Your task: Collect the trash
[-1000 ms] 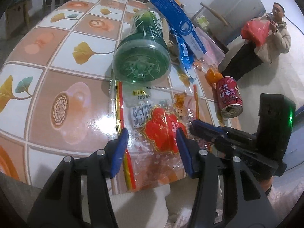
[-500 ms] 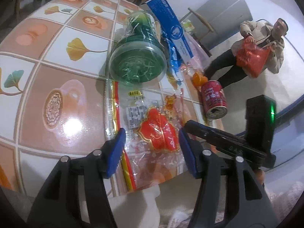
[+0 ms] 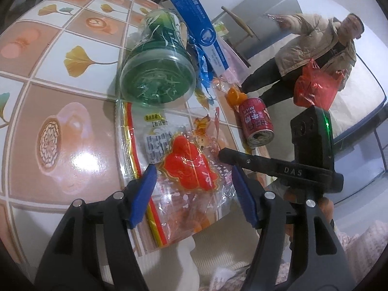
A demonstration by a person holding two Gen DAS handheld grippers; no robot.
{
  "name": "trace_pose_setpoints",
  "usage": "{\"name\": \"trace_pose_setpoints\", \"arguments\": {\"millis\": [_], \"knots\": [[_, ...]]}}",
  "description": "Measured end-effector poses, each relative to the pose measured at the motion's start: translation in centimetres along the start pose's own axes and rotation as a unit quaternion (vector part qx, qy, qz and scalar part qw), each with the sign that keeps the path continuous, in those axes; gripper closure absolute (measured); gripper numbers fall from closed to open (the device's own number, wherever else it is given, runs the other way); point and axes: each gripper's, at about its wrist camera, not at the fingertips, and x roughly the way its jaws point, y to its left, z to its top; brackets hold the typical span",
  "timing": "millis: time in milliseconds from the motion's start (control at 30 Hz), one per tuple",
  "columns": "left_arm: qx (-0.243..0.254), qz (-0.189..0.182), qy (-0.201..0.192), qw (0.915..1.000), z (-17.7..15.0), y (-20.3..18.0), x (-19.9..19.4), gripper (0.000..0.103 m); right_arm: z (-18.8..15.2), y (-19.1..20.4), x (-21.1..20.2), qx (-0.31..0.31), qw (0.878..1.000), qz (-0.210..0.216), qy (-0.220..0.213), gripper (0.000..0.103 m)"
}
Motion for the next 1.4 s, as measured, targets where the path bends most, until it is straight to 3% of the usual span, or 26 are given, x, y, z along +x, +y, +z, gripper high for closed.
{"name": "trace_pose_setpoints", "arguments": {"millis": [300, 800, 1133, 1400], "knots": [[-0.002, -0.015, -0.003, 0.9999, -0.1, 0.1, 0.1, 0.042, 0.5, 0.0, 0.4, 0.013, 0.999, 0.025, 0.018, 0.090], [0.024, -0.004, 0.007, 0.9997, -0.2, -0.2, -0.1, 0.043, 0.1, 1.2, 2.1, 0.014, 0.996, 0.074, 0.056, 0.090], [0.039, -0.015, 0.009, 0.9991, -0.4, -0.6, 0.1, 0.041, 0.2, 1.5, 2.7, 0.017, 0.994, 0.084, 0.068, 0.090], [0.052, -0.016, 0.016, 0.9984, -0.2, -0.9, 0.5, 0.040, 0.2, 0.5, 3.5, 0.041, 0.987, 0.127, 0.089, 0.090]]}}
